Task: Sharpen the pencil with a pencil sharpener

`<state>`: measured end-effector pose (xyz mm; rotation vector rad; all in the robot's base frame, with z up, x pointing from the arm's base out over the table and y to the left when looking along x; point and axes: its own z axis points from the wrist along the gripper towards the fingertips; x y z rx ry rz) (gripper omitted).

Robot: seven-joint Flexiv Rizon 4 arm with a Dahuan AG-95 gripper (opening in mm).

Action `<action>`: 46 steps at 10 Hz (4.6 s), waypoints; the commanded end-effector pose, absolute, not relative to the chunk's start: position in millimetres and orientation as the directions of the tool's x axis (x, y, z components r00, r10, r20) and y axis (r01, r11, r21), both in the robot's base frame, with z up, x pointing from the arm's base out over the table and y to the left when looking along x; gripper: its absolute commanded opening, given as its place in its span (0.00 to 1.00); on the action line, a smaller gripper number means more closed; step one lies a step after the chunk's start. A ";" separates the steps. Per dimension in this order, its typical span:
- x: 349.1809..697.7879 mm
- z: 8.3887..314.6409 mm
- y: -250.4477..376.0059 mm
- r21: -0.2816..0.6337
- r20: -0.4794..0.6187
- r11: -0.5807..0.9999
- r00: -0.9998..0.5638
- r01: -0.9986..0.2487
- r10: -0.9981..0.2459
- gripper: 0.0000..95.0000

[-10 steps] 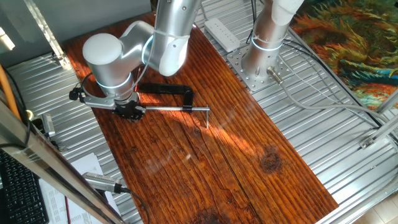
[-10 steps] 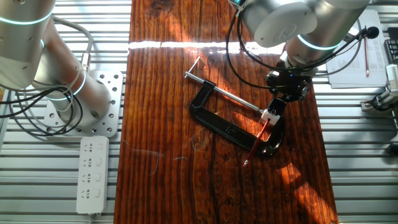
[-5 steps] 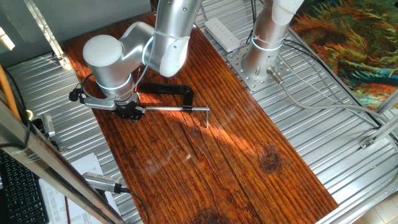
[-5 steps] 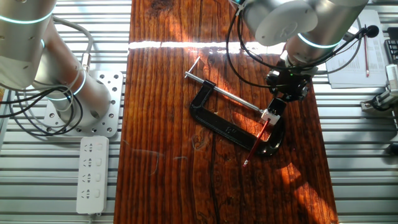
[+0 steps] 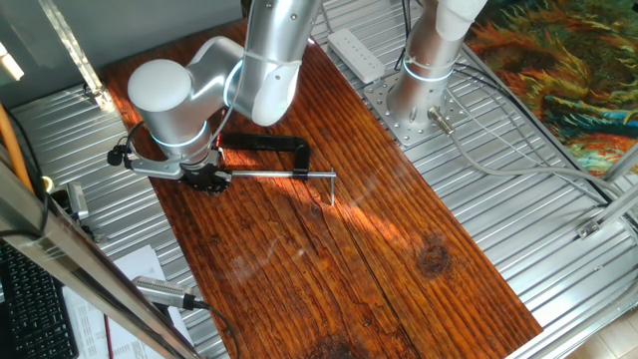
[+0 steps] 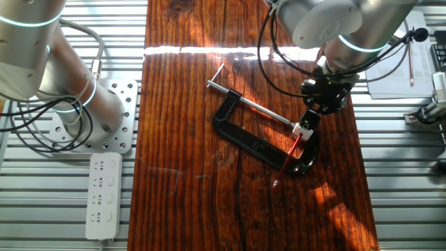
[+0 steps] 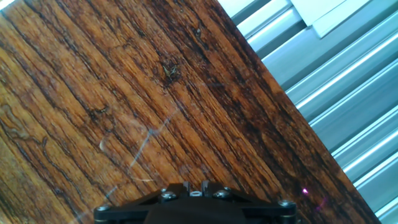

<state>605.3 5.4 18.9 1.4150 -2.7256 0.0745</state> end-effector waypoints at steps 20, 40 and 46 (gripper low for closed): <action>635.4 36.8 -9.2 -0.002 0.101 0.566 -0.564 -0.824 -0.820 0.00; 630.8 70.3 -4.7 -0.042 0.094 0.529 -0.530 -0.848 -0.842 0.00; 624.9 77.0 2.3 -0.039 0.096 0.537 -0.538 -0.843 -0.837 0.00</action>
